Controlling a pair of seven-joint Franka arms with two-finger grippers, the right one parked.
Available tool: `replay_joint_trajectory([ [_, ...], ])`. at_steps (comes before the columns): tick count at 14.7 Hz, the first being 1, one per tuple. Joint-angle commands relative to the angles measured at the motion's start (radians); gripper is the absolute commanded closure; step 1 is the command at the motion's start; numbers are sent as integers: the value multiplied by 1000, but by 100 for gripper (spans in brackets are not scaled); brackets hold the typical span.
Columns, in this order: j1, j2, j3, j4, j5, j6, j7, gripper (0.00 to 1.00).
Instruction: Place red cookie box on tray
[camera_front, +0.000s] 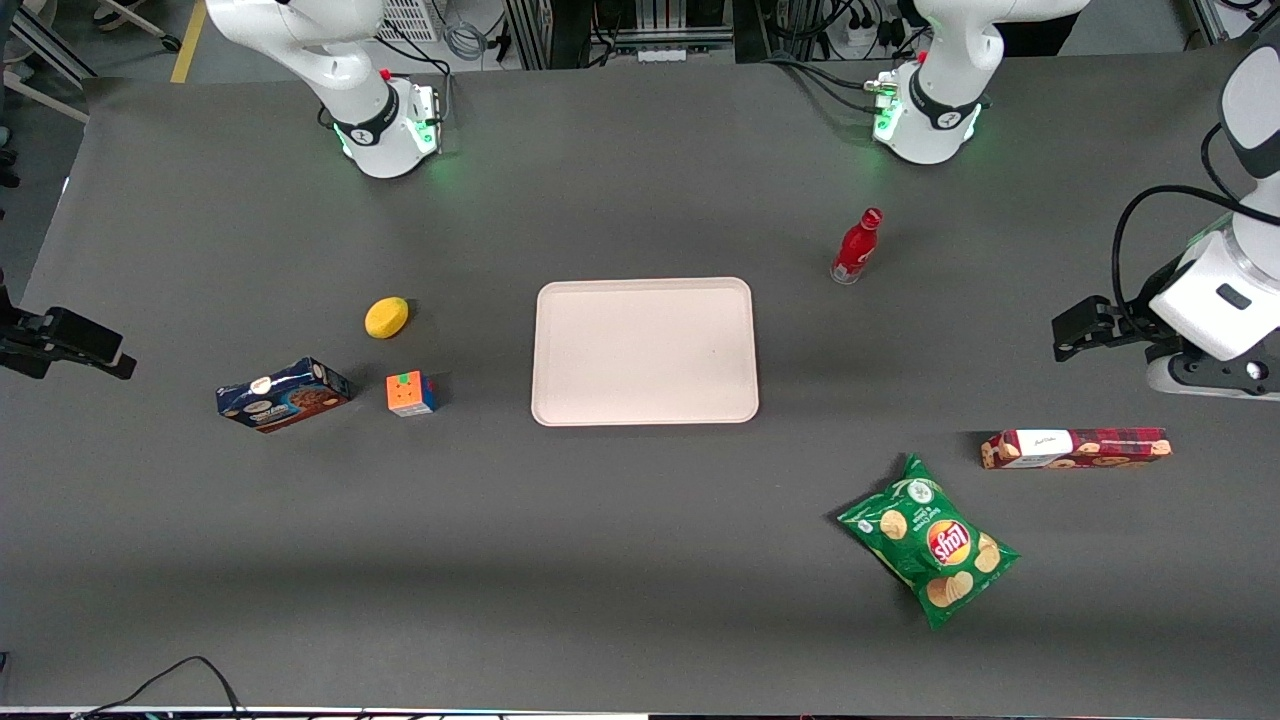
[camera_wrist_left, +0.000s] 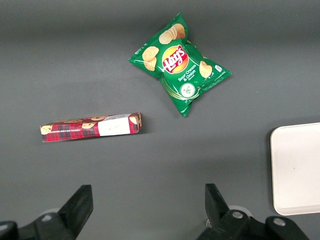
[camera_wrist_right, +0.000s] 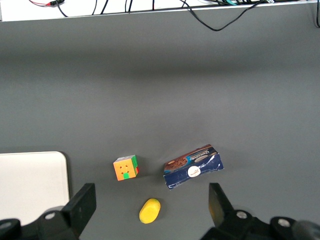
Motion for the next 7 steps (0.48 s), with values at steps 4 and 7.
replay_joint_trajectory([
  [4,-4,16,0,34,10,-17,-15,0],
  [7,-4,16,0,36,10,-17,-15,0],
])
